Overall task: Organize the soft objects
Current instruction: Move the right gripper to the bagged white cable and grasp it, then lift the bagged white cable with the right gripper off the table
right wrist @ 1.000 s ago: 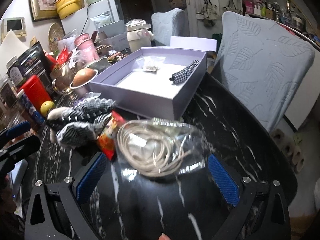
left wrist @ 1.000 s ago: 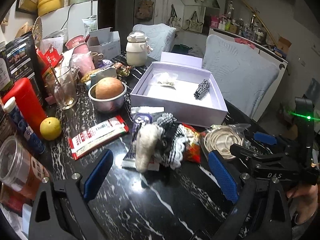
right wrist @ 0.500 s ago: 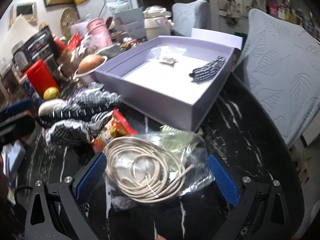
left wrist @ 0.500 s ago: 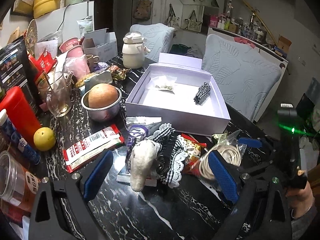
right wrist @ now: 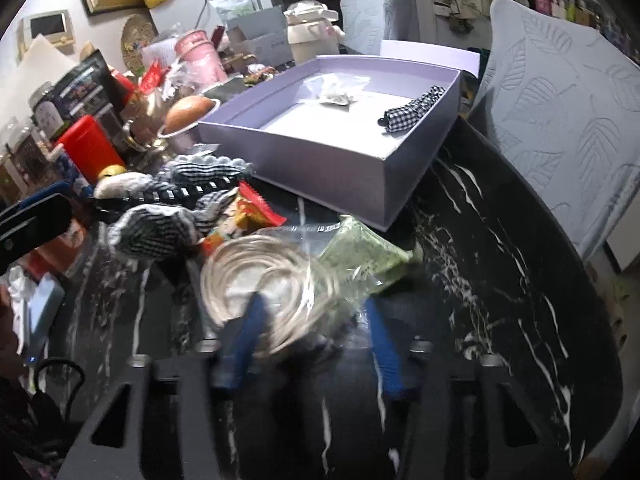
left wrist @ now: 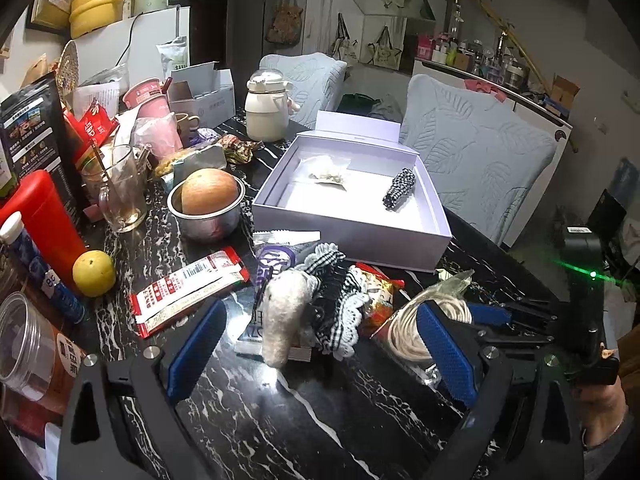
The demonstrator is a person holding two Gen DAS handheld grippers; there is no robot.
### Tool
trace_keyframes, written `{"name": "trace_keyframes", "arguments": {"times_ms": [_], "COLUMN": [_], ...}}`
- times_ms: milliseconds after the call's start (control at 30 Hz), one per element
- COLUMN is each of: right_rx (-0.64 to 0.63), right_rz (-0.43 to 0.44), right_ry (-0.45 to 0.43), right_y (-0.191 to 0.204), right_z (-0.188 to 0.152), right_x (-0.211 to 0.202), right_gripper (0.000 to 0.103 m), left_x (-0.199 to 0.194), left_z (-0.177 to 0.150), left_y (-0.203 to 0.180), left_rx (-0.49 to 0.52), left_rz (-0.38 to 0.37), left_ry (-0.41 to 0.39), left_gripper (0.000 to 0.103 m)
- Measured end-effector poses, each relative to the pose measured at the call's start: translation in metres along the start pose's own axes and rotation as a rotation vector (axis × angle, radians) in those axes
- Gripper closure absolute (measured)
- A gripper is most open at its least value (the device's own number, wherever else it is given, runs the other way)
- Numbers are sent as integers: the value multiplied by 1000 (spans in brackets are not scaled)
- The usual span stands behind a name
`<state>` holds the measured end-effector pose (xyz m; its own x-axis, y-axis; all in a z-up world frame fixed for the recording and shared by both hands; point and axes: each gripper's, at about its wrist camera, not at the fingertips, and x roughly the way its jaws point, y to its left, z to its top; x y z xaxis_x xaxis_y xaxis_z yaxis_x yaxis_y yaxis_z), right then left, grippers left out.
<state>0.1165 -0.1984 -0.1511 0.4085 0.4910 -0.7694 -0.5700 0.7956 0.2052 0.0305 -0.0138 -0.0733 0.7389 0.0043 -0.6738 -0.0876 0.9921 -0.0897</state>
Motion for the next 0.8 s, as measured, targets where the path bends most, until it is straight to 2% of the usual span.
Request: {"name": "trace_keyframes", "arguments": {"times_ms": [100, 433, 600, 667, 733, 767, 800], "right_rx": [10, 89, 108, 117, 123, 126, 131], "right_rz": [-19, -14, -54, -80, -103, -107, -109], "right_ry": [-11, -39, -34, -33, -39, -48, -69], "right_y": [2, -13, -22, -25, -27, -27, -27], "right_z": [-6, -37, -51, -56, -59, -60, -60], "right_x": [-9, -46, -59, -63, -67, -69, -71], "right_gripper": [76, 76, 76, 69, 52, 28, 13], "left_x": [-4, -21, -22, -23, -23, -23, -22], "left_z": [-3, -14, -19, -22, -24, -26, -27], "left_y": [-3, -17, -30, -35, -38, -40, -41], "left_rx": [2, 20, 52, 60, 65, 67, 67], "left_rz": [-14, -41, -56, -68, -77, -81, -83], "left_ry": [6, -16, -7, -4, 1, 5, 10], "left_gripper": [6, 6, 6, 6, 6, 6, 6]}}
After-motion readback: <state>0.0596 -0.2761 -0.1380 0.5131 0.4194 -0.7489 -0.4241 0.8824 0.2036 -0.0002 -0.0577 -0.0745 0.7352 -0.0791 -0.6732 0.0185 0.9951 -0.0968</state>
